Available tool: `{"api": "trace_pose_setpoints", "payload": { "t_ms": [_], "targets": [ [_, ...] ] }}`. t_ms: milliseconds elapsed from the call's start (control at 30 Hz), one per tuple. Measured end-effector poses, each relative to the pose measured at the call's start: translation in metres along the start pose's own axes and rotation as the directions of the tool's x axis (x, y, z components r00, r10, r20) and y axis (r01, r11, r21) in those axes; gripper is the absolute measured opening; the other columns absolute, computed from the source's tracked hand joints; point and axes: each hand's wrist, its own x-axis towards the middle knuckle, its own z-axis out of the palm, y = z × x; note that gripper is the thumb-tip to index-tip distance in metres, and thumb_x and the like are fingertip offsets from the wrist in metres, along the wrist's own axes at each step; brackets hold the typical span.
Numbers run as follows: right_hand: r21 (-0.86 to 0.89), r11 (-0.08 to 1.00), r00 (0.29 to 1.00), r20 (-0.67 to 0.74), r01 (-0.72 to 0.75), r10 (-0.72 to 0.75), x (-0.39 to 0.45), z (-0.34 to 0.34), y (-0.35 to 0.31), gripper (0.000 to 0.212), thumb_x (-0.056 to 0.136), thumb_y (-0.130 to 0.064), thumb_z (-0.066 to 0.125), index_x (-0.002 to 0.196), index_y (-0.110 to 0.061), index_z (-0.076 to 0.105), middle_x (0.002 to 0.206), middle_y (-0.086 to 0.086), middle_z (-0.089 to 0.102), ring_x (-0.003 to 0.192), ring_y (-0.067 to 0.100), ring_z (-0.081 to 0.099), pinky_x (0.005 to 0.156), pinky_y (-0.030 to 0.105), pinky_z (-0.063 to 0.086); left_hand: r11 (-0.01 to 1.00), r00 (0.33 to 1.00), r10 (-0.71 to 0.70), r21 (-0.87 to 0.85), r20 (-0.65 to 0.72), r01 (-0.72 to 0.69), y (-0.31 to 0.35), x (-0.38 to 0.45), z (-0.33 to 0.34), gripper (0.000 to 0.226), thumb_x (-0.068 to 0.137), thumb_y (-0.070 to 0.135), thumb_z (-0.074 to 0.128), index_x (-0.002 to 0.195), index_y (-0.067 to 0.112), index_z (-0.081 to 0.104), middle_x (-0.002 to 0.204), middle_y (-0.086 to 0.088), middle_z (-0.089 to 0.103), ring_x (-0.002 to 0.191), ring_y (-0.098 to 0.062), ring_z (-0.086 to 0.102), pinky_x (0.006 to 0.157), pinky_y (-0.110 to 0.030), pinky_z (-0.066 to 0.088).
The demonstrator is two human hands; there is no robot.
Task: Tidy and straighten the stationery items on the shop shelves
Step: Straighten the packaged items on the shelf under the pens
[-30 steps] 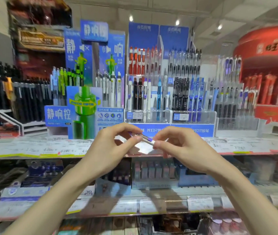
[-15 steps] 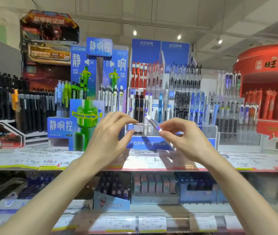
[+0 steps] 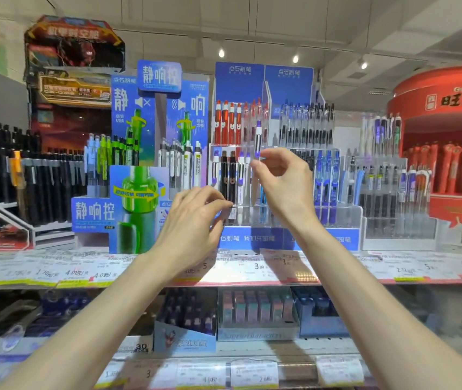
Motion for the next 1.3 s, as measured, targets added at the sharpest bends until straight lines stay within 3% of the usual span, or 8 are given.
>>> {"api": "trace_pose_setpoints", "payload": {
  "t_ms": [400, 533, 667, 800, 1000, 1100, 1300],
  "targets": [
    [-0.122, 0.991, 0.999, 0.005, -0.047, 0.048, 0.0, 0.01, -0.001, 0.021, 0.088, -0.034, 0.069, 0.105, -0.021, 0.069, 0.086, -0.01, 0.073, 0.08, 0.011, 0.07, 0.083, 0.04, 0.058, 1.0, 1.0, -0.005, -0.024, -0.006, 0.005, -0.002, -0.002, 0.003, 0.036, 0.087, 0.016, 0.062, 0.122, 0.022, 0.065, 0.111, 0.008, 0.057, 0.11, -0.014, 0.05, 0.1, -0.03, 0.028],
    [-0.294, 0.956, 0.993, 0.101, -0.023, 0.055, -0.006, 0.007, 0.0, 0.029, 0.09, -0.031, 0.067, 0.117, -0.022, 0.063, 0.081, -0.013, 0.068, 0.083, 0.01, 0.065, 0.082, 0.029, 0.048, 1.0, 1.0, -0.001, -0.024, -0.008, 0.001, -0.003, -0.002, 0.003, 0.036, 0.088, 0.016, 0.062, 0.123, 0.022, 0.064, 0.112, 0.008, 0.057, 0.11, -0.013, 0.049, 0.099, -0.031, 0.028],
    [-0.395, 0.919, 0.993, 0.108, 0.001, 0.046, -0.01, 0.007, -0.001, 0.024, 0.09, -0.034, 0.068, 0.11, -0.022, 0.069, 0.077, -0.014, 0.066, 0.077, 0.009, 0.063, 0.072, 0.025, 0.041, 1.0, 1.0, -0.004, -0.018, -0.012, 0.004, -0.003, -0.002, 0.004, 0.035, 0.088, 0.017, 0.062, 0.123, 0.022, 0.064, 0.112, 0.007, 0.057, 0.111, -0.014, 0.049, 0.1, -0.031, 0.028],
    [-0.365, 0.929, 0.989, 0.105, -0.059, 0.104, -0.009, 0.006, -0.001, 0.022, 0.086, -0.032, 0.072, 0.103, -0.019, 0.073, 0.082, -0.008, 0.073, 0.08, 0.011, 0.069, 0.083, 0.029, 0.054, 1.0, 1.0, 0.005, -0.017, -0.007, -0.005, -0.004, -0.003, 0.004, 0.036, 0.088, 0.017, 0.061, 0.124, 0.022, 0.064, 0.112, 0.007, 0.057, 0.111, -0.014, 0.049, 0.1, -0.032, 0.029],
    [-0.466, 0.884, 0.98, 0.162, -0.031, 0.119, -0.009, 0.004, -0.006, 0.026, 0.088, -0.026, 0.072, 0.111, -0.014, 0.072, 0.093, -0.002, 0.075, 0.093, 0.016, 0.068, 0.098, 0.036, 0.051, 1.0, 1.0, 0.009, -0.021, -0.012, -0.009, -0.004, -0.003, 0.004, 0.036, 0.088, 0.016, 0.062, 0.123, 0.02, 0.064, 0.111, 0.006, 0.058, 0.11, -0.015, 0.05, 0.099, -0.033, 0.03],
    [-0.452, 0.891, 0.982, 0.145, -0.041, 0.119, -0.008, 0.005, -0.008, 0.032, 0.088, -0.025, 0.072, 0.117, -0.013, 0.068, 0.088, -0.004, 0.074, 0.095, 0.018, 0.068, 0.099, 0.039, 0.05, 1.0, 1.0, 0.01, -0.022, -0.012, -0.011, -0.004, -0.003, 0.003, 0.036, 0.088, 0.016, 0.062, 0.123, 0.021, 0.064, 0.112, 0.006, 0.057, 0.11, -0.015, 0.05, 0.1, -0.033, 0.03],
    [-0.474, 0.88, 0.981, 0.158, -0.024, 0.112, -0.007, 0.006, -0.007, 0.023, 0.087, -0.022, 0.073, 0.108, -0.014, 0.071, 0.089, 0.0, 0.075, 0.086, 0.017, 0.067, 0.097, 0.039, 0.051, 1.0, 1.0, 0.009, -0.023, -0.003, -0.009, -0.004, -0.003, 0.003, 0.037, 0.089, 0.017, 0.062, 0.125, 0.021, 0.063, 0.113, 0.007, 0.057, 0.111, -0.015, 0.049, 0.101, -0.032, 0.029]
  ]
}}
